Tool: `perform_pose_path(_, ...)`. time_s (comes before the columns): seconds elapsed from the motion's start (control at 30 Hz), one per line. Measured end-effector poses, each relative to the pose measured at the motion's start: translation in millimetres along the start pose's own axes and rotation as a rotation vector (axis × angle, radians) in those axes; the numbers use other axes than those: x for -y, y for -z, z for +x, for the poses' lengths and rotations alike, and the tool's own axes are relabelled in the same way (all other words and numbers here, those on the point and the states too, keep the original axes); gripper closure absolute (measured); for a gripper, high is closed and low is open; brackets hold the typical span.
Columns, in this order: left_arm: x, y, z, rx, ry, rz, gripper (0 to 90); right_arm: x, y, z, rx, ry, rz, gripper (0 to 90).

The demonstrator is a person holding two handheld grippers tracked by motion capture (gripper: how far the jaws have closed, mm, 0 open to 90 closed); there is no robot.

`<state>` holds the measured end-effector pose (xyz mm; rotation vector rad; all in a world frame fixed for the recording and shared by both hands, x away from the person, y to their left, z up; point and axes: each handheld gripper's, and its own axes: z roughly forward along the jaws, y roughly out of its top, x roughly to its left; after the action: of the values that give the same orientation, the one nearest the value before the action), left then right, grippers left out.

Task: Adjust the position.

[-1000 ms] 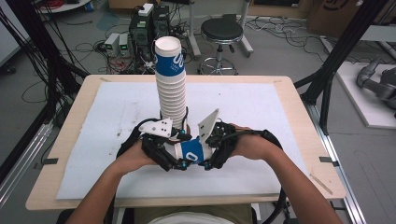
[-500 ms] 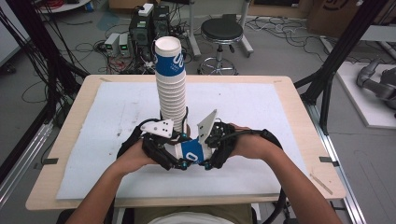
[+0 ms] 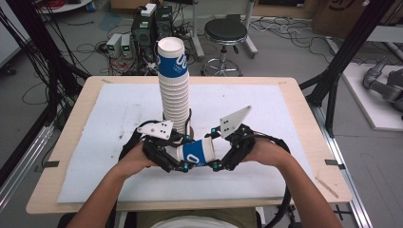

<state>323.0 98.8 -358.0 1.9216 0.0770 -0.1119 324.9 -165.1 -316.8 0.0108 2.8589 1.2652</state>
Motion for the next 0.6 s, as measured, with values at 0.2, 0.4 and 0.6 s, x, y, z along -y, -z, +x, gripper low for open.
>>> perform_pose_path(0.2,3.7,4.1,2.8,0.001,0.004,-0.070,25.9,24.4,17.2,-1.0,0.001,-0.084,-0.182,13.2)
perform_pose_path(0.4,4.2,7.2,3.1,-0.008,-0.017,-0.135,25.9,44.6,20.2,0.2,0.024,-0.145,-0.306,13.0)
perform_pose_path(0.6,7.8,5.2,4.1,-0.009,-0.018,-0.157,25.9,50.6,14.1,3.9,0.025,-0.145,-0.363,12.9)
